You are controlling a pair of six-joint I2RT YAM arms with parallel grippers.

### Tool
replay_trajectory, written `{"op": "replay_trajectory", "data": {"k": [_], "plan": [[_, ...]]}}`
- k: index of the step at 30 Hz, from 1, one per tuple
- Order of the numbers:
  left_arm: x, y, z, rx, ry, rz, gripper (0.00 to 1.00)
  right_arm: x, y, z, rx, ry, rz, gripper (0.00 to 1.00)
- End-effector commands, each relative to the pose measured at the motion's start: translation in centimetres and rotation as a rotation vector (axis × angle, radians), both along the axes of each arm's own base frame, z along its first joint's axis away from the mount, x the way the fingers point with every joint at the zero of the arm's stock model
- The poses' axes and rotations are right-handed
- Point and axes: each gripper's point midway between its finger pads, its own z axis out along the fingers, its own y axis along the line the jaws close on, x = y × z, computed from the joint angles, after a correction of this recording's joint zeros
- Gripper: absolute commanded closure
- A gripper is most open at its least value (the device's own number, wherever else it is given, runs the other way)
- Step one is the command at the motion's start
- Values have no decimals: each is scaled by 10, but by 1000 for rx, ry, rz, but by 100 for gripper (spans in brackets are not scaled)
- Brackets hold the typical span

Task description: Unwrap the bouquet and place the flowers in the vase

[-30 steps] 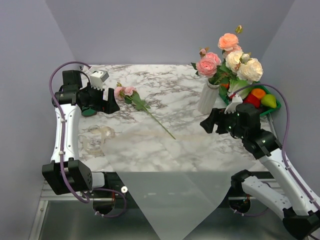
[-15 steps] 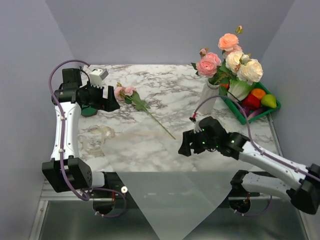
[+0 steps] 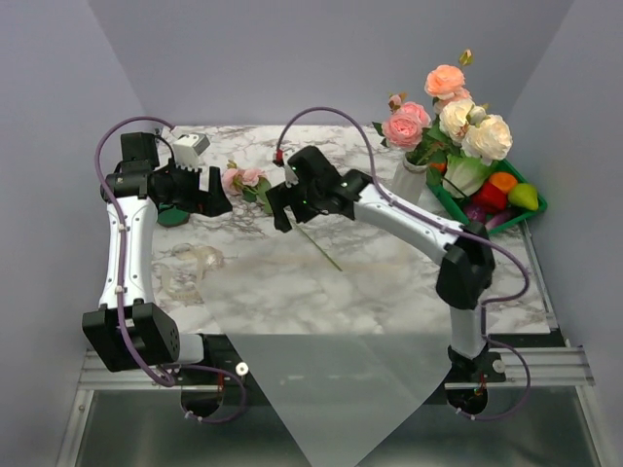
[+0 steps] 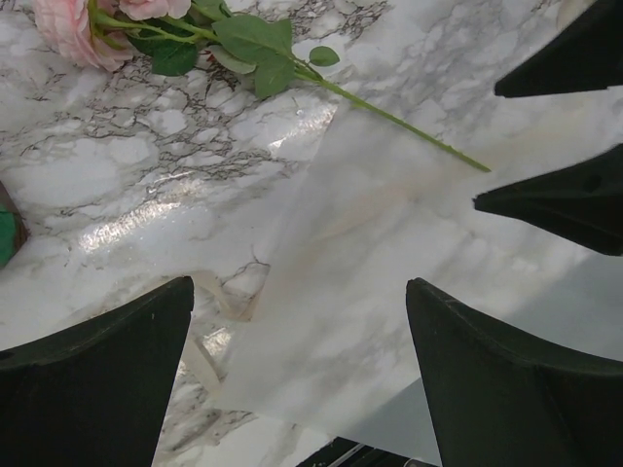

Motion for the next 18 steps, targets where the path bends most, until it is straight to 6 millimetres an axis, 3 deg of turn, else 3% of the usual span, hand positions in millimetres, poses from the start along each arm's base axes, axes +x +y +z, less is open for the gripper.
{"op": "replay_trajectory", "data": {"k": [1, 9, 18], "plan": [[0, 6, -2, 21, -3, 7, 1, 24, -3, -44, -172, 92, 63, 8], [-7, 9, 1, 37, -24, -17, 1, 63, -7, -71, -209, 129, 38, 16], [-13, 3, 1, 16, -24, -55, 1, 69, 9, -101, -194, 178, 59, 22]]}}
